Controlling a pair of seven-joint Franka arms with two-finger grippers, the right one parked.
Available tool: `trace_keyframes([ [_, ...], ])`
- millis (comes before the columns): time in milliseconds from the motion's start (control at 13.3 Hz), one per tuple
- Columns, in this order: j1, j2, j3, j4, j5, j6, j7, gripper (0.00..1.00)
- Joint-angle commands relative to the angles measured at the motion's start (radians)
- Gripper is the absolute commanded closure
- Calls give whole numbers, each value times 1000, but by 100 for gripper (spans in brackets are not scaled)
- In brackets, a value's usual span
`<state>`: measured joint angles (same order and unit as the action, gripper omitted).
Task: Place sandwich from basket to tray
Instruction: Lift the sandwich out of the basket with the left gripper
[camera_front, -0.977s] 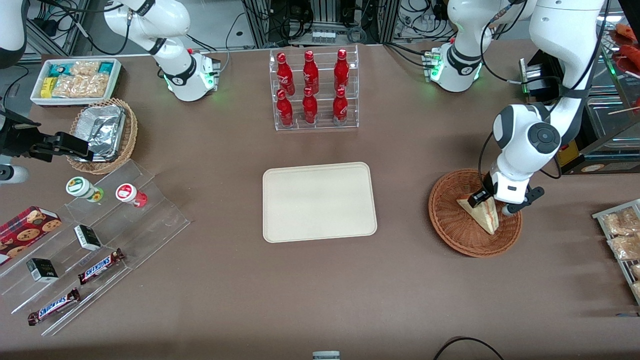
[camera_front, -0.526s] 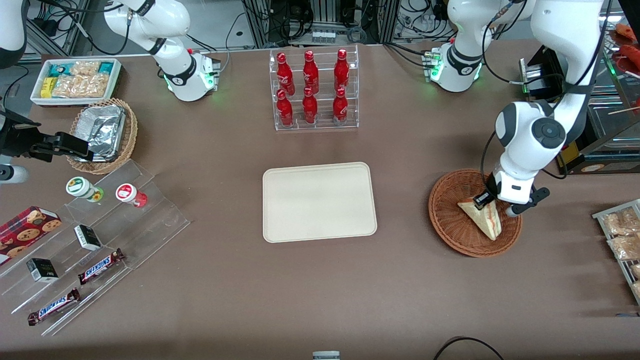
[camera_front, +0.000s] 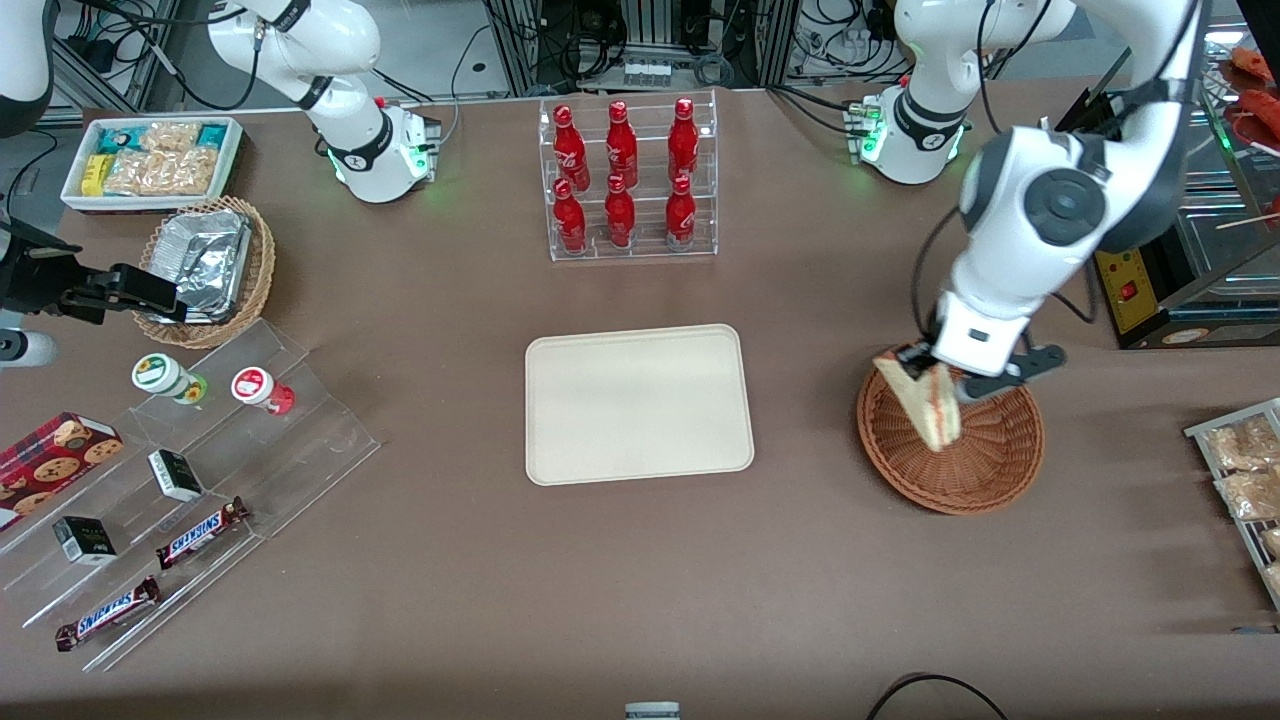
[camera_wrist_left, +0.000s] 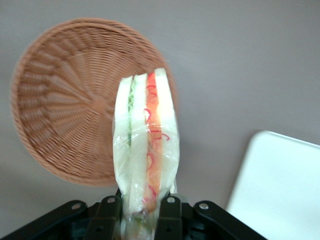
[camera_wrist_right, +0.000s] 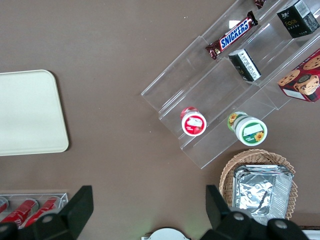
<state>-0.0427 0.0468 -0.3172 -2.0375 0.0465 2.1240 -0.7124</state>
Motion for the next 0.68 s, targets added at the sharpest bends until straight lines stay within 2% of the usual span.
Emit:
trace_keyframes([
  [0, -104, 71, -31, 86, -2, -25, -88, 90],
  [301, -303, 243, -31, 255, 13, -24, -195, 90],
  [602, -459, 488, -31, 446, 157, -16, -309, 90],
])
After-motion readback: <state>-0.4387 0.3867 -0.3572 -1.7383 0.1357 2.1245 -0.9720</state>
